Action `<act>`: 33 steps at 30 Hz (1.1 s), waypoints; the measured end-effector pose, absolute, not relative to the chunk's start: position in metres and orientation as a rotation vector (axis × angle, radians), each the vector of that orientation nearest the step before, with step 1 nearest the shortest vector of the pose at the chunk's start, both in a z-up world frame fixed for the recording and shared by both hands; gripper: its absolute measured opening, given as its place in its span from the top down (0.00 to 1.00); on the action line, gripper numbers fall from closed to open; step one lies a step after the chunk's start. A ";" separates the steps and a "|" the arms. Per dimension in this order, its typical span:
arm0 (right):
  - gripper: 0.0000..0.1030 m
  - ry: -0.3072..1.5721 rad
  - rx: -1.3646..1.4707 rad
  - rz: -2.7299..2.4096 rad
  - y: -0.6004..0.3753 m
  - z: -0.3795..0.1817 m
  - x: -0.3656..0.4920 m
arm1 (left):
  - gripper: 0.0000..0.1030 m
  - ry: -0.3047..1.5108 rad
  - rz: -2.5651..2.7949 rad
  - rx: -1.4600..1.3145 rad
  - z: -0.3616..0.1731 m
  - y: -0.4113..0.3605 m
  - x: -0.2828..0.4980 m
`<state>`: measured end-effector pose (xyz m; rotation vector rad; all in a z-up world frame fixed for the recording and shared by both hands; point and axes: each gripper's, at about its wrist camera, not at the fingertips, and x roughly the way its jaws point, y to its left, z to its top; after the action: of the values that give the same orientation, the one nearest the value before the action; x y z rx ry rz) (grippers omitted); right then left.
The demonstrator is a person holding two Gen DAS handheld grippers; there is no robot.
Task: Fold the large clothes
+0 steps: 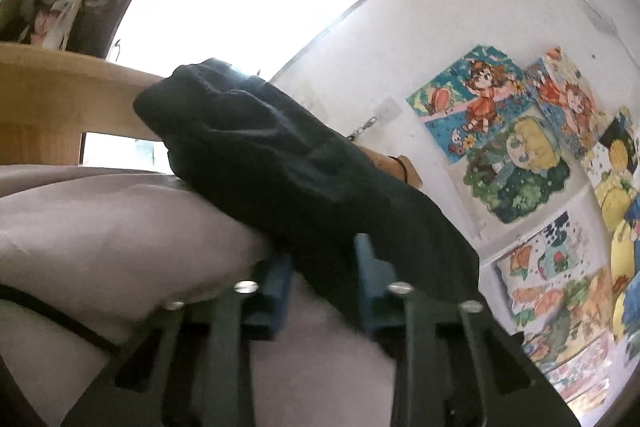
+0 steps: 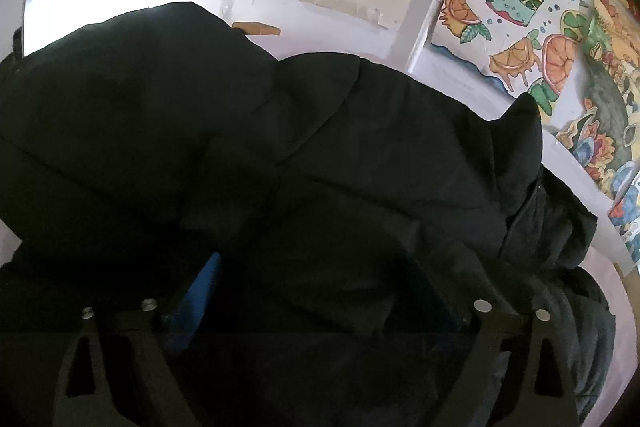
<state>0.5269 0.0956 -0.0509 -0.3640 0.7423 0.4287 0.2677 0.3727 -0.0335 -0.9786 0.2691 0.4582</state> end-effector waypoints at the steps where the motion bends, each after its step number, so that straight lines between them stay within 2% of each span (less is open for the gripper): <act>1: 0.03 0.761 -0.351 0.436 0.094 -0.055 0.531 | 0.86 0.261 0.450 -0.978 -0.034 0.373 0.267; 4: 0.01 0.797 -0.318 0.448 0.092 -0.064 0.539 | 0.94 0.233 0.429 -0.922 -0.023 0.368 0.268; 10: 0.01 0.776 -0.296 0.453 0.087 -0.059 0.537 | 0.98 0.147 0.360 -0.785 0.008 0.354 0.261; 16: 0.01 0.814 -0.270 0.535 0.061 -0.021 0.533 | 0.98 0.045 0.246 -0.628 0.058 0.329 0.262; 21: 0.01 0.832 -0.318 0.524 0.007 0.032 0.511 | 0.98 -0.005 0.084 -0.467 0.113 0.288 0.274; 27: 0.01 0.865 -0.342 0.410 -0.094 0.070 0.467 | 0.98 -0.008 -0.146 -0.274 0.168 0.212 0.296; 33: 0.01 0.863 -0.204 0.279 -0.188 0.064 0.444 | 0.98 0.110 -0.307 0.008 0.191 0.096 0.329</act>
<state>0.4441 -0.1883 0.0639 -0.2044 0.8634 0.2788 0.3294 0.0962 0.1910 0.0083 0.1098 -0.3069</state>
